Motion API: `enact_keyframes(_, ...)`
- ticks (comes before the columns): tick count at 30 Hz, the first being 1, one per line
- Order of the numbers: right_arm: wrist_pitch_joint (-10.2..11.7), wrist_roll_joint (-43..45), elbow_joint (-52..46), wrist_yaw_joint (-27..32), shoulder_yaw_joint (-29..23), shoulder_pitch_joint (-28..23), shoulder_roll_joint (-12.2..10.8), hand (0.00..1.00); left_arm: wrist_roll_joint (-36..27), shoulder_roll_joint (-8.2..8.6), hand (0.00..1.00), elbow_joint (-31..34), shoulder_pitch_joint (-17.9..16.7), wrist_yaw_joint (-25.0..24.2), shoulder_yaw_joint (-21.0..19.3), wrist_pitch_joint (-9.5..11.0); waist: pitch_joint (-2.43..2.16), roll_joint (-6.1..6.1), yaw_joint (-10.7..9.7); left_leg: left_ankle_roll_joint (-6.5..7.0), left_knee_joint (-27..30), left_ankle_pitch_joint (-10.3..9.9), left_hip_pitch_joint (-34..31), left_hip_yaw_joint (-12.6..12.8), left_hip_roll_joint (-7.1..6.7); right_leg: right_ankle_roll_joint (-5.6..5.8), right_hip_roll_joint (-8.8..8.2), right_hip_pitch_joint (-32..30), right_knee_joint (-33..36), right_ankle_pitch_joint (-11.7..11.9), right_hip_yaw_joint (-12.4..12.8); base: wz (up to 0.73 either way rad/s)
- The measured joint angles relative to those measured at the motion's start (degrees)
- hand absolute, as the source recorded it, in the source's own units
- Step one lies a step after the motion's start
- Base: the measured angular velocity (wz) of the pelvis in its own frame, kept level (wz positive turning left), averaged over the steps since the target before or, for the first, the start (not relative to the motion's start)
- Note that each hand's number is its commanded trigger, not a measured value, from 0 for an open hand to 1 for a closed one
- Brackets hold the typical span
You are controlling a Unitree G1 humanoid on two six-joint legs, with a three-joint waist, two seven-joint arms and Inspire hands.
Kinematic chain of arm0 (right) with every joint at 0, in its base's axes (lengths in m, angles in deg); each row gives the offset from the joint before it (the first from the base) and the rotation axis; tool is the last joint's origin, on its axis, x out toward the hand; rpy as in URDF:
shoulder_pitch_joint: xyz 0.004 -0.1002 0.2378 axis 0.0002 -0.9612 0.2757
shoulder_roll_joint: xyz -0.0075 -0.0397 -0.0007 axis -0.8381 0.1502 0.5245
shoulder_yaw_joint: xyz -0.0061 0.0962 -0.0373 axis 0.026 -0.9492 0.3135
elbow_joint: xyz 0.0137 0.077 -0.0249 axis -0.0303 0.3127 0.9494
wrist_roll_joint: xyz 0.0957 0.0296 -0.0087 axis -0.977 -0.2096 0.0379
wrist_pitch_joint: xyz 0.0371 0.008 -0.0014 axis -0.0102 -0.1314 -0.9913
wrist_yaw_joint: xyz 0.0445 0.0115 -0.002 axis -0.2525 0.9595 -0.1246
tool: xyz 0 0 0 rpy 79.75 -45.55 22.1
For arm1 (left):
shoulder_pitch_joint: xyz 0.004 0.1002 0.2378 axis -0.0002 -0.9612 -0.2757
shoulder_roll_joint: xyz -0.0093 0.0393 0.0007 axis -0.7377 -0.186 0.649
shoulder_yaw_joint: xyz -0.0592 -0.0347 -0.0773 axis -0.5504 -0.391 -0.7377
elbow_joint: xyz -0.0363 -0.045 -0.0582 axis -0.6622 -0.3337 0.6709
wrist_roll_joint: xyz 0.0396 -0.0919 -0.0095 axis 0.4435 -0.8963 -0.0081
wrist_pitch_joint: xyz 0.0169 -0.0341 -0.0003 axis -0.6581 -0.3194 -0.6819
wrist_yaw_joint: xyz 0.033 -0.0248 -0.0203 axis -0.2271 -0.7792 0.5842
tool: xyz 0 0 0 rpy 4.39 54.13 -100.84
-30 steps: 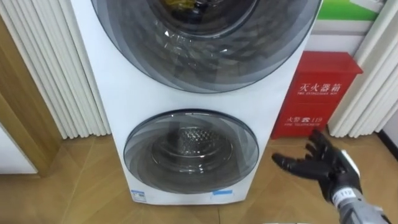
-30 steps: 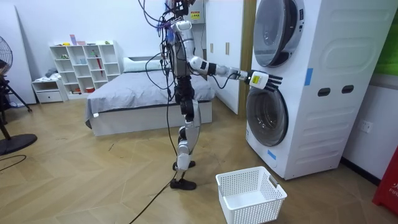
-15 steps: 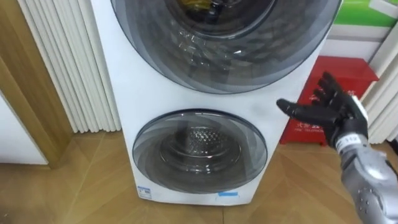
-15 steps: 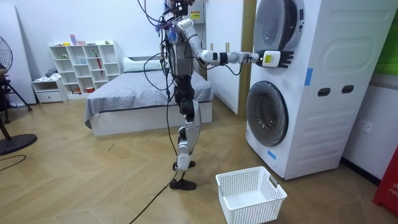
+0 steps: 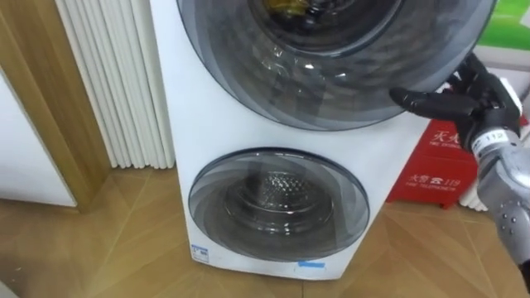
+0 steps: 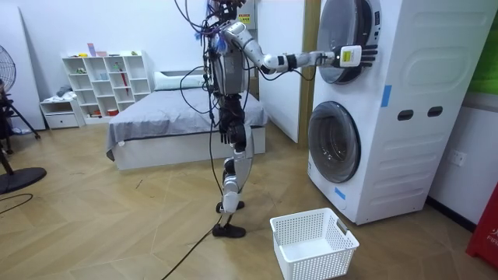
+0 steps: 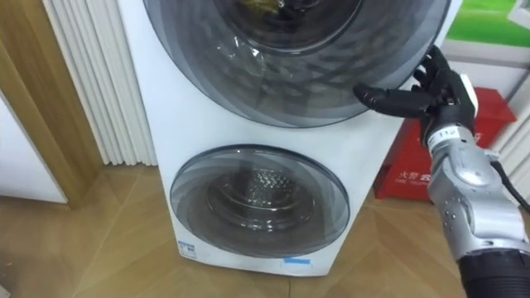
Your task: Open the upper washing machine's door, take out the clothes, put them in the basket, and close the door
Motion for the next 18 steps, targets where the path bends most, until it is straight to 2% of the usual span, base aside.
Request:
enact_keyframes(5, 0.0, -1.8, 2.5, -1.2, 0.5, 1.3, 0.9, 0.00, 0.3, -0.03, 0.00, 1.6, 0.5, 0.1, 0.0, 0.3, 0.25, -0.59, 0.2, 0.04, -0.1, 0.0, 0.6, -1.4, -0.12, 0.00, -0.02, 0.1, 0.5, 0.0, -0.1, 0.02)
enact_keyframes(10, 0.1, -1.9, 7.0, -1.6, 0.4, 4.7, 1.3, 0.00, 2.7, -0.06, 0.00, 2.3, 1.5, -0.2, -0.1, 0.5, 0.35, -0.80, 0.3, 0.04, -0.1, 0.0, 0.2, -0.3, -0.28, 0.01, -0.13, 0.0, 0.1, 0.0, -0.1, -0.06)
enact_keyframes(16, 0.3, -4.5, 8.3, -3.2, 0.4, 5.2, 1.3, 0.00, 2.7, -0.12, 0.00, 2.3, 1.5, -0.4, -0.2, 0.3, 0.38, -0.69, 0.7, 0.05, 0.3, 0.0, -0.5, -0.5, -0.27, 0.01, -0.15, -0.3, 0.0, 0.0, -0.3, 0.01)
enact_keyframes(18, 0.3, -5.2, 10.8, -3.7, 0.4, 7.1, 1.4, 0.00, 2.7, -0.54, 0.00, 2.0, 1.5, -1.1, -0.2, 0.3, 0.36, -0.63, 0.7, 0.05, 0.6, 0.0, -1.0, -0.5, -0.20, 0.01, -0.14, -0.8, 0.0, 0.0, -0.3, 0.00)
